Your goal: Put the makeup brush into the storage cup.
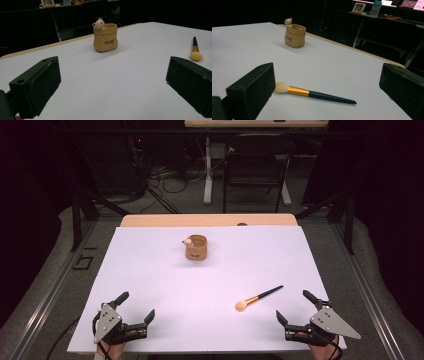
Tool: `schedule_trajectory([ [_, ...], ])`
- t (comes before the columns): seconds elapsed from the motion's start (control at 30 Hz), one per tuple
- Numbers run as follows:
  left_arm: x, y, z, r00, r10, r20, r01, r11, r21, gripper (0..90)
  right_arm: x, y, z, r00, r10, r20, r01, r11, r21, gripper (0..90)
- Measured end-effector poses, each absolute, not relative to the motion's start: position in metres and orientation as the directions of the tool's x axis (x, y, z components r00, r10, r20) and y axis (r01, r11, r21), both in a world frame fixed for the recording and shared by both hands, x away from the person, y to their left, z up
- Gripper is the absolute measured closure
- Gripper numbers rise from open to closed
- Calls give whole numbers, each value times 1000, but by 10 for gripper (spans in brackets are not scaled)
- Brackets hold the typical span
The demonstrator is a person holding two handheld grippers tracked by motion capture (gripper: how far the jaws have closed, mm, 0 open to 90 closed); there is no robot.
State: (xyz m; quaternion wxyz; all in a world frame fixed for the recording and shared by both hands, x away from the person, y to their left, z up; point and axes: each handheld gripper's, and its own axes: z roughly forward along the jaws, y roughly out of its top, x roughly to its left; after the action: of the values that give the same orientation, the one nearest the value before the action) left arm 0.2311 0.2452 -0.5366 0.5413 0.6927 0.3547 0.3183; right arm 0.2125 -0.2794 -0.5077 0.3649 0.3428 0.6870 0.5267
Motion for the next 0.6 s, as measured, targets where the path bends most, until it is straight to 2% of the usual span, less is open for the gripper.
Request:
schedule_trajectory([
  [0.6, 232, 242, -537, 564, 824, 57, 152, -171, 973, 0, 228, -286, -511, -501, 856, -129, 114, 213, 970, 0],
])
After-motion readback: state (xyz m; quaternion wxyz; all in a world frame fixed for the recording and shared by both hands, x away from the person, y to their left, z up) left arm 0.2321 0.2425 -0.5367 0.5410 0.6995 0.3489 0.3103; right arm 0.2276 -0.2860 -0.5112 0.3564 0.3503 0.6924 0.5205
